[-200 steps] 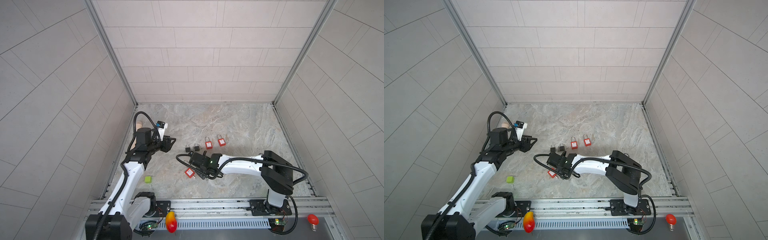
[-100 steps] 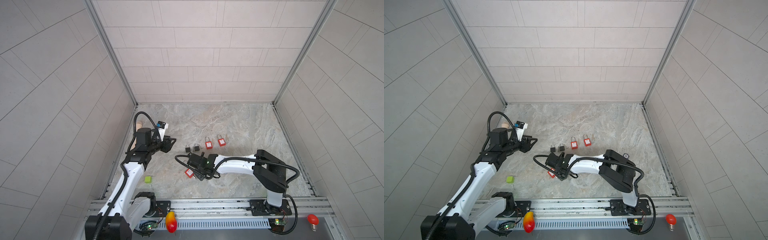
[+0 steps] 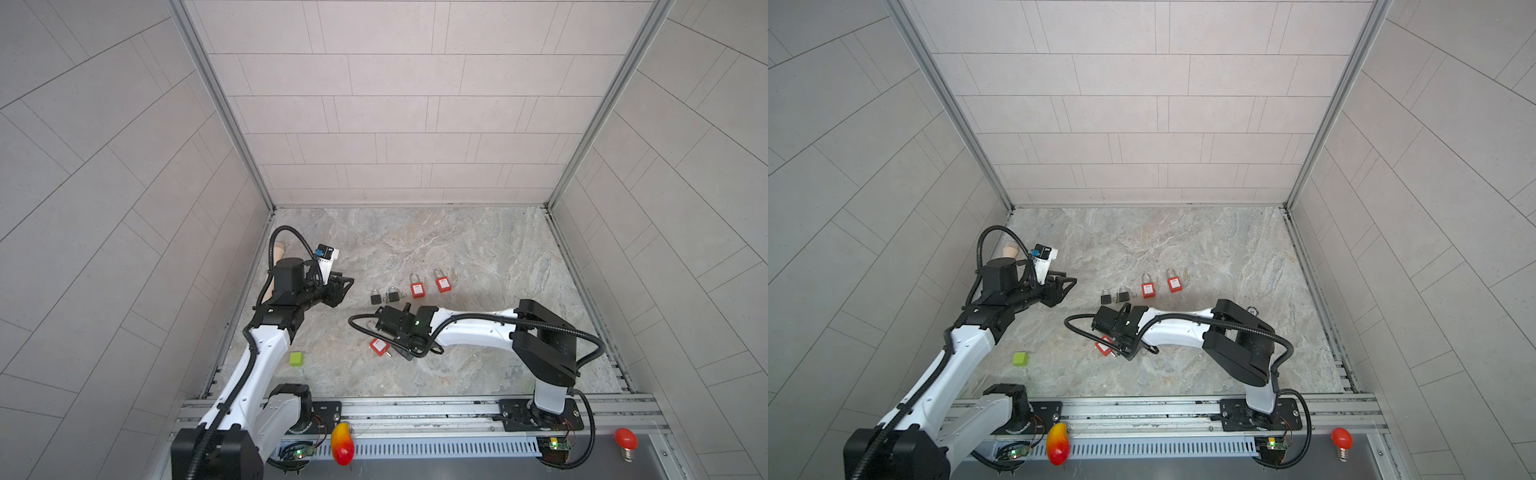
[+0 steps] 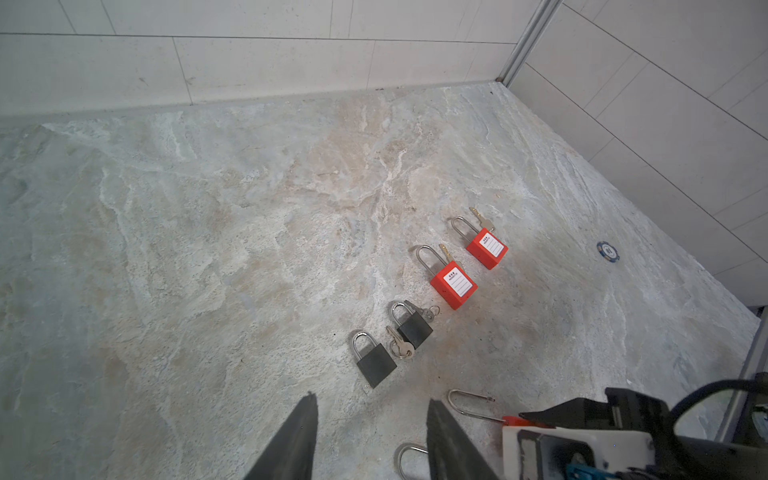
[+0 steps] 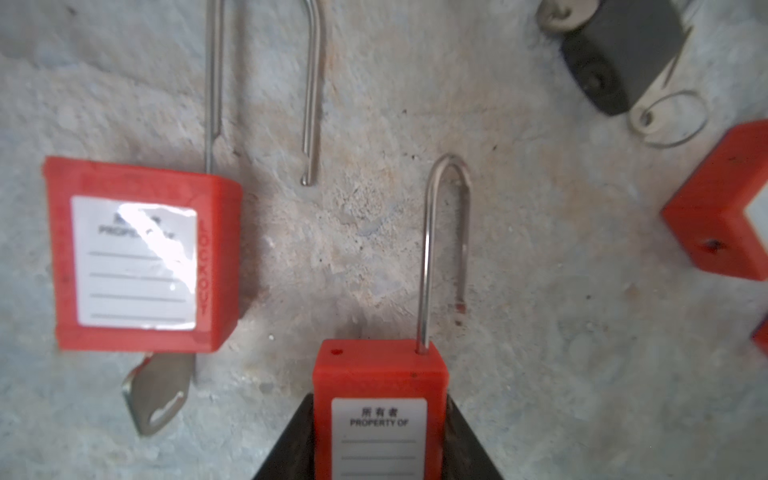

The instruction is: Lock with the key

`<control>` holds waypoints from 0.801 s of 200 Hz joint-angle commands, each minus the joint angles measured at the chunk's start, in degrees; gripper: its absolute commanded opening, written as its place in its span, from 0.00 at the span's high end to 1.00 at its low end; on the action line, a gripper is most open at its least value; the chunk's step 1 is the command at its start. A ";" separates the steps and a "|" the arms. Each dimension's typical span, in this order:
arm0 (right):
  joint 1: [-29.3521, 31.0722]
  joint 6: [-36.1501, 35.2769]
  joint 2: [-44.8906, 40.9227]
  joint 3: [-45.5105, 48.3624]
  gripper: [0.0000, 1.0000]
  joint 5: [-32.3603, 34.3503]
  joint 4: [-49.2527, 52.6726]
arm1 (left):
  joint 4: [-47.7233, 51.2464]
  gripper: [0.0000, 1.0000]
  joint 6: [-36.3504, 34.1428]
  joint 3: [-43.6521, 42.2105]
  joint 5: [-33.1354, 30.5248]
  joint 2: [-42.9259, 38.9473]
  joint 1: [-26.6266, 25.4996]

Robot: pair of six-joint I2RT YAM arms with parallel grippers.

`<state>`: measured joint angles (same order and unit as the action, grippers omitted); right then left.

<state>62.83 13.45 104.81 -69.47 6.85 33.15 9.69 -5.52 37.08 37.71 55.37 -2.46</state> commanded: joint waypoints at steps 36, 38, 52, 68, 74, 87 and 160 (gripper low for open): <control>-13.24 -21.26 -16.04 0.43 0.79 -14.96 2.34 | -4.52 0.52 -18.45 -1.65 12.86 0.20 -0.83; -13.80 -22.09 -16.53 0.53 0.79 -15.95 2.47 | -4.80 0.52 -19.00 -1.72 13.31 0.29 -0.87; -16.56 -29.02 -18.91 1.05 0.79 -20.75 4.25 | -7.22 0.53 -21.97 -2.39 15.83 1.36 -1.48; -18.78 -36.51 -20.87 0.94 0.79 -24.42 7.19 | -9.30 0.53 -25.95 -2.88 18.40 2.94 -2.94; -19.65 -38.29 -21.40 0.84 0.79 -25.48 7.98 | -9.48 0.53 -27.69 -2.76 18.86 3.50 -3.74; -21.71 -42.02 -21.94 0.58 0.79 -27.98 9.18 | -9.36 0.53 -31.23 -2.33 18.97 4.61 -6.03; -26.17 -48.11 -15.55 -6.92 0.80 -34.95 13.33 | -12.61 0.55 -37.94 1.98 25.27 15.75 -11.42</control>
<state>36.67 -30.81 86.85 -73.14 -24.14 44.42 0.56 -40.23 36.51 57.98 69.23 -13.26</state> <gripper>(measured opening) 0.418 0.457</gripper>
